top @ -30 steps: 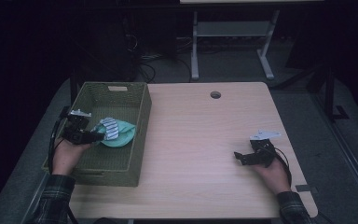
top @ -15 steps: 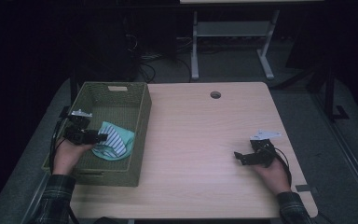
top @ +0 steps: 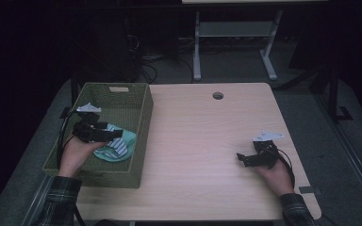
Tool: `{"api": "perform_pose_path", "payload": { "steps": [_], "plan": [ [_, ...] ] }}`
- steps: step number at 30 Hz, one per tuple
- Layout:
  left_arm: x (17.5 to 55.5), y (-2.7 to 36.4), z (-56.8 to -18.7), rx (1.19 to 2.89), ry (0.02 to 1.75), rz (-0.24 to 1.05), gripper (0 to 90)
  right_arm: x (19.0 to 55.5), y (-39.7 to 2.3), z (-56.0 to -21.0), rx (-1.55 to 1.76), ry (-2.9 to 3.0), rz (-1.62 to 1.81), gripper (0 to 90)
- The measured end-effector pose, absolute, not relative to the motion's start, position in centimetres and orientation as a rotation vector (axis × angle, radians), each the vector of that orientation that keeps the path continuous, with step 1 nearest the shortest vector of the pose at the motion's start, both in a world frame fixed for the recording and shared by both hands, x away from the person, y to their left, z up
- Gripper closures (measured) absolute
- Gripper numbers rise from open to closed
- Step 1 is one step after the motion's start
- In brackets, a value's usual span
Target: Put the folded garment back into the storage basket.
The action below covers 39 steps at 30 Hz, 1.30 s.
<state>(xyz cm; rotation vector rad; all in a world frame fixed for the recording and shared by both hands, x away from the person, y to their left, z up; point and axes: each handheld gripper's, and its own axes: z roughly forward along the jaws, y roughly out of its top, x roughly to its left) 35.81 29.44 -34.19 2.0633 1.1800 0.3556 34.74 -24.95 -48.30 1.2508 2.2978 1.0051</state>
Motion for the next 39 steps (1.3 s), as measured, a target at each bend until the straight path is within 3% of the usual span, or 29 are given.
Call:
{"api": "perform_pose_path", "payload": {
  "steps": [17,39],
  "plan": [
    [34.4,20.9,-32.5,2.062,0.965,0.295,21.6,34.7,-24.9,-48.3,1.252,2.298,1.005,10.3],
    [33.7,10.4,-38.5,2.176,0.852,0.214,19.8,34.7,-25.0,-48.3,1.250,2.297,1.006,10.3]
  ]
}}
